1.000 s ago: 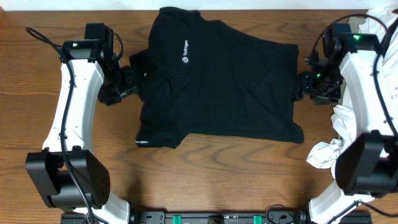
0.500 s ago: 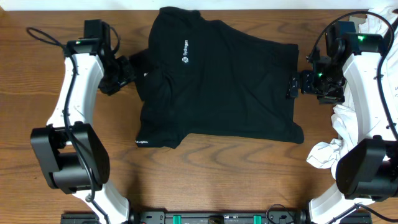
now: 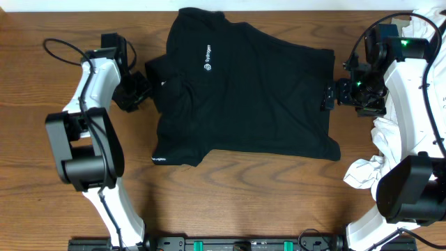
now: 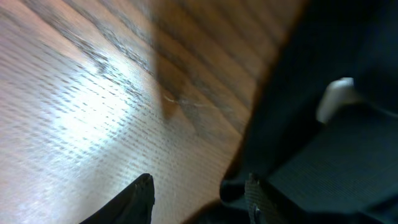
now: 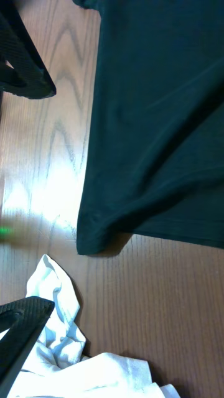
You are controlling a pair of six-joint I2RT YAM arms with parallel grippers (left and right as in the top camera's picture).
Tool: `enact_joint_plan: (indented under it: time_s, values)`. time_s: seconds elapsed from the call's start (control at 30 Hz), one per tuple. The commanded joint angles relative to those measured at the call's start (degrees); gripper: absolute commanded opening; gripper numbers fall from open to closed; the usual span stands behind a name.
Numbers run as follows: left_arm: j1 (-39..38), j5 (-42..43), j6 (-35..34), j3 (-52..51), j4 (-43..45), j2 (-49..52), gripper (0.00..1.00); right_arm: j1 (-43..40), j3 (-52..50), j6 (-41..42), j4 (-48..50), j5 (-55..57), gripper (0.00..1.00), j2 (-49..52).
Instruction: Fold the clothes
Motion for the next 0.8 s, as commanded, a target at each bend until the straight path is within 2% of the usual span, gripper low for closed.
enact_joint_plan:
  time_s: [0.0, 0.17, 0.77]
  values:
    - [0.1, 1.8, -1.0, -0.4, 0.7, 1.2, 0.49, 0.2, 0.7, -0.9, 0.1, -0.4, 0.99, -0.2]
    - [0.1, 2.5, -3.1, -0.4, 2.3, 2.1, 0.49, 0.2, 0.7, -0.9, 0.1, -0.4, 0.99, -0.2]
    - [-0.8, 3.1, -3.1, -0.7, 4.9, 2.1, 0.50, 0.2, 0.7, -0.9, 0.1, -0.4, 0.99, -0.2]
